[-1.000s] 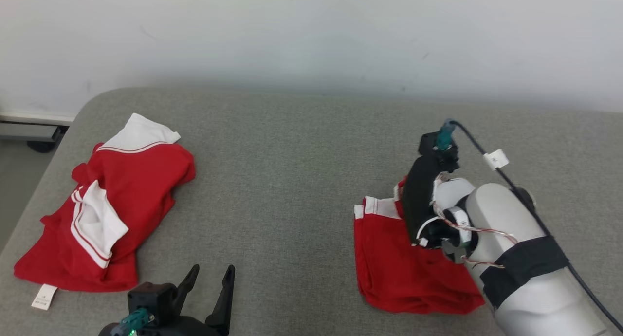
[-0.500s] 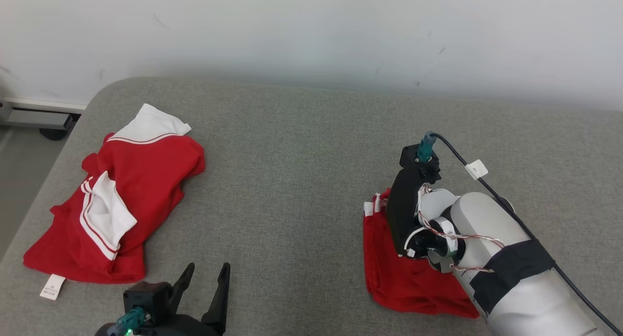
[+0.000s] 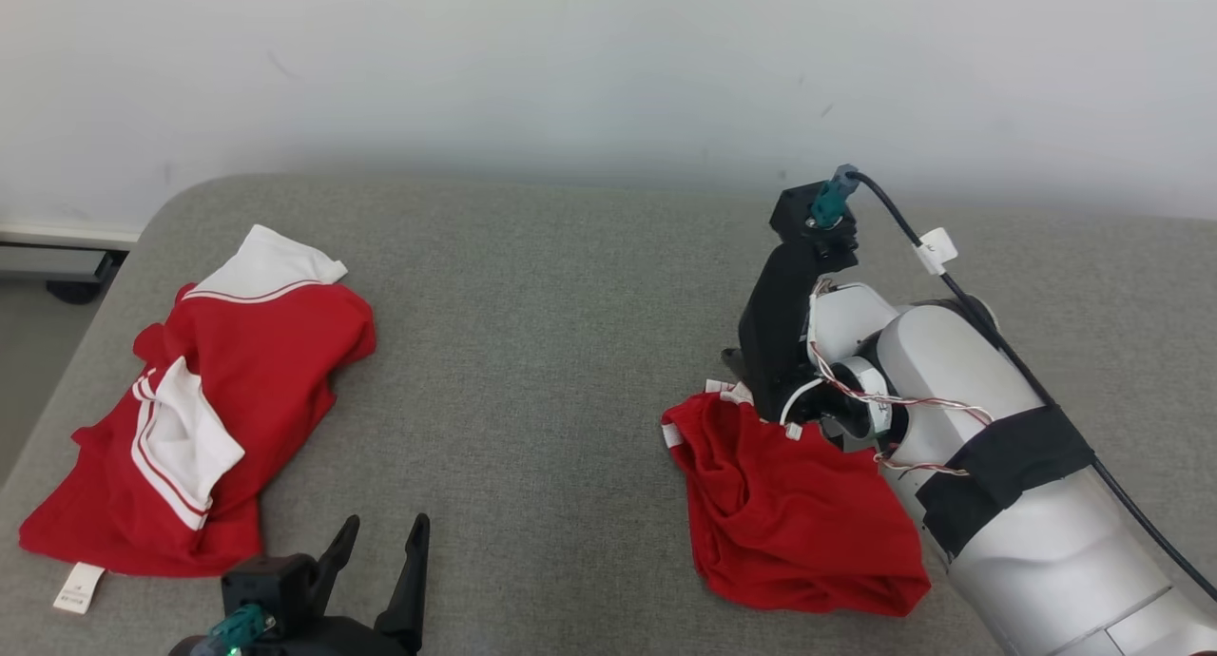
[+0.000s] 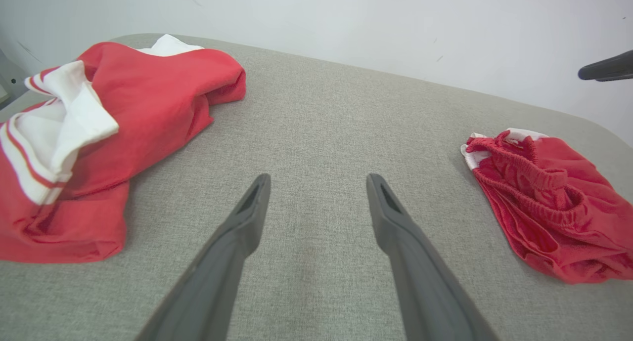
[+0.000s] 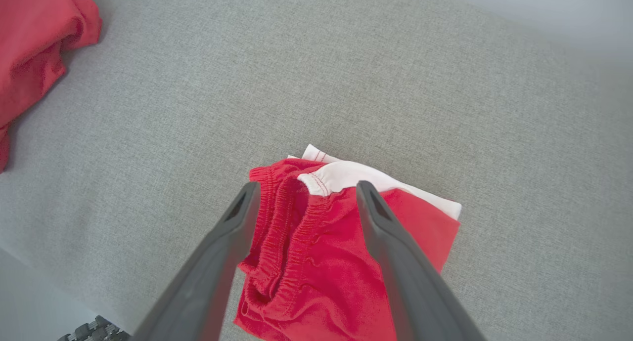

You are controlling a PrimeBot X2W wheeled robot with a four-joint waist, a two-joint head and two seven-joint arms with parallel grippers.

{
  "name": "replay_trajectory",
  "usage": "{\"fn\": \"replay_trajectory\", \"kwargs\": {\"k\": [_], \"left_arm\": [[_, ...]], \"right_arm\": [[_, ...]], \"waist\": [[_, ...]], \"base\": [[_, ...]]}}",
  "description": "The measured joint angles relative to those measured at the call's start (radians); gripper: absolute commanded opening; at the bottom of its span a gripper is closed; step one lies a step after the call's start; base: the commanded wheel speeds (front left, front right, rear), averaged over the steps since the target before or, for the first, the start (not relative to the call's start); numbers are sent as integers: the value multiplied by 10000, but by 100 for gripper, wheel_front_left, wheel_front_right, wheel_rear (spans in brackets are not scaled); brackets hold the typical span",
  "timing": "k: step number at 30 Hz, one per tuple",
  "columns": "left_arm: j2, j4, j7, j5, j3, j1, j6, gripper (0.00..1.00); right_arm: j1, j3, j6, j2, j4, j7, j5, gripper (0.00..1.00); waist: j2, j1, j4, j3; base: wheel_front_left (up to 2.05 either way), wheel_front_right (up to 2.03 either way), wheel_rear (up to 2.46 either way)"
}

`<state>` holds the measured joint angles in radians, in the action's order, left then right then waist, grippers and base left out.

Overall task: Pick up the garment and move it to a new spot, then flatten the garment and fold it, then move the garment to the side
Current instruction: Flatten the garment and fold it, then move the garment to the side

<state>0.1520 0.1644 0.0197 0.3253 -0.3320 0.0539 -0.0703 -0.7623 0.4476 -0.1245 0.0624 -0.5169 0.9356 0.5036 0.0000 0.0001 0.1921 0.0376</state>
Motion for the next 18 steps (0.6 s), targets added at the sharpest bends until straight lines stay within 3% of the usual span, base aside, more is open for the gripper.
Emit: {"fn": "replay_trajectory", "kwargs": {"k": [5,12,18], "left_arm": [[65,33,-73,10,125,-60,-13,100],[96,-52,-128,10,199,-151,-88,100],[123,-259,-128,10,194,-477,-102,100]], "right_arm": [[104,-623,0,90,-196,-313,-709,100],[1638,-1442,0,938,12,-662,-1331,100],[2717,-2077,0,861,138,-917,-1611,100]], "waist": [[0,0,-191,-173],[0,-2,-473,-463],[0,-2,-659,-541]], "base": [[0,0,0],[0,0,0],[0,0,0]]}}
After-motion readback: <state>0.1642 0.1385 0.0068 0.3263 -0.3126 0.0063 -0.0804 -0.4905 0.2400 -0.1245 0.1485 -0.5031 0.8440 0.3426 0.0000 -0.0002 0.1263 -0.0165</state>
